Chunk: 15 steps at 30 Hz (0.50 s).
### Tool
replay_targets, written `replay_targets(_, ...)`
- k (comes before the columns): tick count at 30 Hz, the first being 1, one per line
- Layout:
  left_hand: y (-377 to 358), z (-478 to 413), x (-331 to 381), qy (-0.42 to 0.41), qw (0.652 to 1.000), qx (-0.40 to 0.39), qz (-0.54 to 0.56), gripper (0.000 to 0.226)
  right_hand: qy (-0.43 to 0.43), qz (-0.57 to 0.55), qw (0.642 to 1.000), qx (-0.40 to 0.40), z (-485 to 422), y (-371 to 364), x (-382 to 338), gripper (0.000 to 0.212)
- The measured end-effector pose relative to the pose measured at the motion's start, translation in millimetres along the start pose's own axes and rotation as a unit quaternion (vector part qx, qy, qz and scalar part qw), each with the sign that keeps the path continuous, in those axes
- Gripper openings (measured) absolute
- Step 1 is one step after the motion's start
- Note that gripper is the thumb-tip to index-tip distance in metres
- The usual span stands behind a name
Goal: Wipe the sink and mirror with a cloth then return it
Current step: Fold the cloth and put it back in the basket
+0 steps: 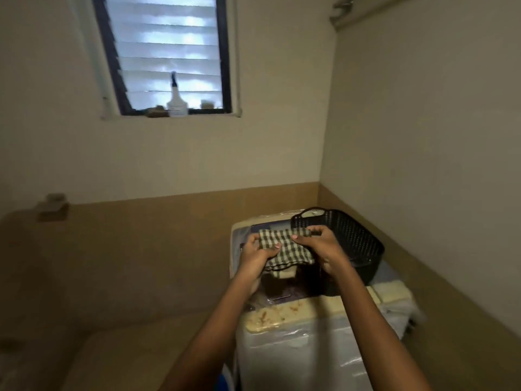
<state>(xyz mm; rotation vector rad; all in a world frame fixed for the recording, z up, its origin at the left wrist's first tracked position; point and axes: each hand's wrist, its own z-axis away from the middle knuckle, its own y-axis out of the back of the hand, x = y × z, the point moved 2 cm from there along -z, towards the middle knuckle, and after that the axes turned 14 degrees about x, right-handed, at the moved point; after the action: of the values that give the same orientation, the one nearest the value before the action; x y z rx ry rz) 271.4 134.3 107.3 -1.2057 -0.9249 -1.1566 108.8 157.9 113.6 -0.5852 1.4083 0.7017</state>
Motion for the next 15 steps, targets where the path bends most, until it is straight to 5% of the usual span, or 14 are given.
replay_targets(5, -112, -48, -22, 0.099, 0.991, -0.089, -0.013, 0.039, 0.050, 0.103, 0.987, 0.112, -106, 58, 0, 0.041)
replay_targets(8, -159, -87, -44, 0.139, 0.983, -0.108, -0.061, 0.024, 0.064, 0.168, 0.979, 0.099, -162, 72, 16, 0.036)
replay_targets(15, -208, -139, -100, 0.205, 0.959, -0.096, -0.171, 0.037, 0.045, 0.369, 0.928, 0.014, -222, 73, 59, 0.024)
